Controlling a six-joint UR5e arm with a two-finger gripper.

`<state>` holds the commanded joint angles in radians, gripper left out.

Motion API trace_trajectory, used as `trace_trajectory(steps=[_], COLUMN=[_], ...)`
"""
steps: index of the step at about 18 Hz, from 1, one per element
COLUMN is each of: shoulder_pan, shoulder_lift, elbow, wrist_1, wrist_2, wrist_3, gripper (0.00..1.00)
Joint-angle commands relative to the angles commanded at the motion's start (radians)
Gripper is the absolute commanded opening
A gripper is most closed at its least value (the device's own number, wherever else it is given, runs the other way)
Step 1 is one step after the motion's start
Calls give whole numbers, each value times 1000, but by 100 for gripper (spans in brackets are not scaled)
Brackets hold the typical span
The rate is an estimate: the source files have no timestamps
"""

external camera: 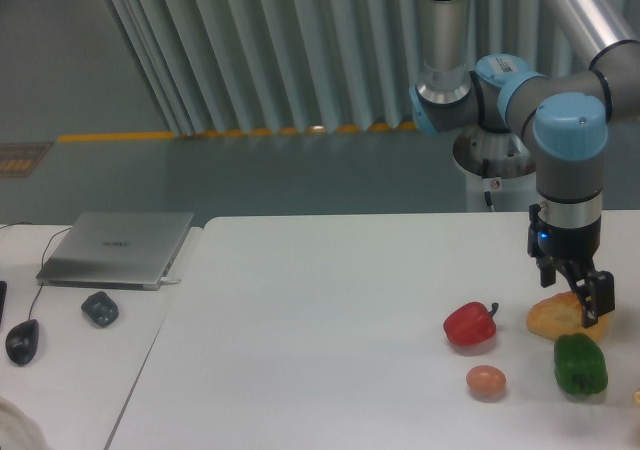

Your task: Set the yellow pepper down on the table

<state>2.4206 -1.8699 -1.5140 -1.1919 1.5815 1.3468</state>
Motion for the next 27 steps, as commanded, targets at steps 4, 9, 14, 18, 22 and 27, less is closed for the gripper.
trace_trajectory(steps=[4,9,14,18,22,27], shoulder_pan=[0,8,12,31,52,104], shoulder_lift=[2,12,15,14,8,-12], elbow=[-3,-52,-74,-78,-75,-29], wrist_1=[0,31,109,158,182,181], wrist_2=[-6,-6,-17,-80,-80,-80], wrist_3=[-11,-28,-199,-363,-569,-716], gripper=[100,100,100,100,100,100])
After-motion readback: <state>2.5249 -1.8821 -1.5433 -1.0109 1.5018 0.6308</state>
